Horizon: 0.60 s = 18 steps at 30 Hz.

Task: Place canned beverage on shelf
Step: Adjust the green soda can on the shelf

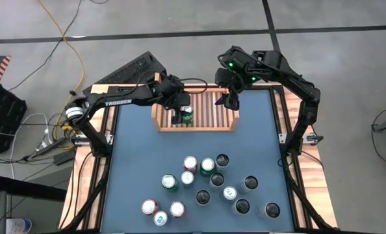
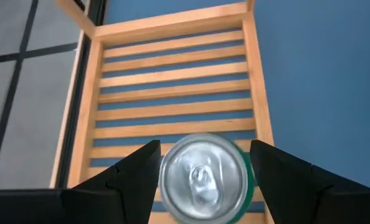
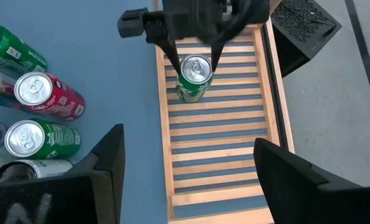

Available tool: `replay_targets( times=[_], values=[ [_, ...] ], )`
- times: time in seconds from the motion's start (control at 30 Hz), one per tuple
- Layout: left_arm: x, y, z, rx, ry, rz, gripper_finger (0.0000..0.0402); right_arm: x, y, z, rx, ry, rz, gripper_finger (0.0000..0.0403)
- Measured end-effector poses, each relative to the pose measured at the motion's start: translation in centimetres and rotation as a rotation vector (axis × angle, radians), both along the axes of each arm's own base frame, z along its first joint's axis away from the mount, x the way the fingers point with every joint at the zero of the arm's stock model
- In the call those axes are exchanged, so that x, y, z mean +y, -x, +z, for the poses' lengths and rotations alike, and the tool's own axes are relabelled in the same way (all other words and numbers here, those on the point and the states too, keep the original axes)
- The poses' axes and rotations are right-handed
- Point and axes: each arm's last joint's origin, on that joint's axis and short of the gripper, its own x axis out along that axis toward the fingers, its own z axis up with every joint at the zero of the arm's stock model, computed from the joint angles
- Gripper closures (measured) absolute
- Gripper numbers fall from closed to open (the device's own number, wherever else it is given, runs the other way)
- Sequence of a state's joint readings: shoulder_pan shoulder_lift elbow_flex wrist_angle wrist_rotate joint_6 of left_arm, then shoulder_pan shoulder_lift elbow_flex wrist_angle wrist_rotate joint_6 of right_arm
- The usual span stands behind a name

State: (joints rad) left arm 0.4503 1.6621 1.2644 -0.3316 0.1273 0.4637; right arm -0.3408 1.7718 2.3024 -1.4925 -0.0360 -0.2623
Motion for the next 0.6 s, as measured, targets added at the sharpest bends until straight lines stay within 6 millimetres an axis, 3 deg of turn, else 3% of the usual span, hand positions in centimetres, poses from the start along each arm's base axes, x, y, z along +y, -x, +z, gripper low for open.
replay_targets(
  times=[0.6],
  values=[
    [0.38, -0.78, -0.09, 0.109, 0.047, 0.02, 0.0142, 0.06, 0.13, -0.13, 0.021, -0.004, 0.007, 0.0142]
  ],
)
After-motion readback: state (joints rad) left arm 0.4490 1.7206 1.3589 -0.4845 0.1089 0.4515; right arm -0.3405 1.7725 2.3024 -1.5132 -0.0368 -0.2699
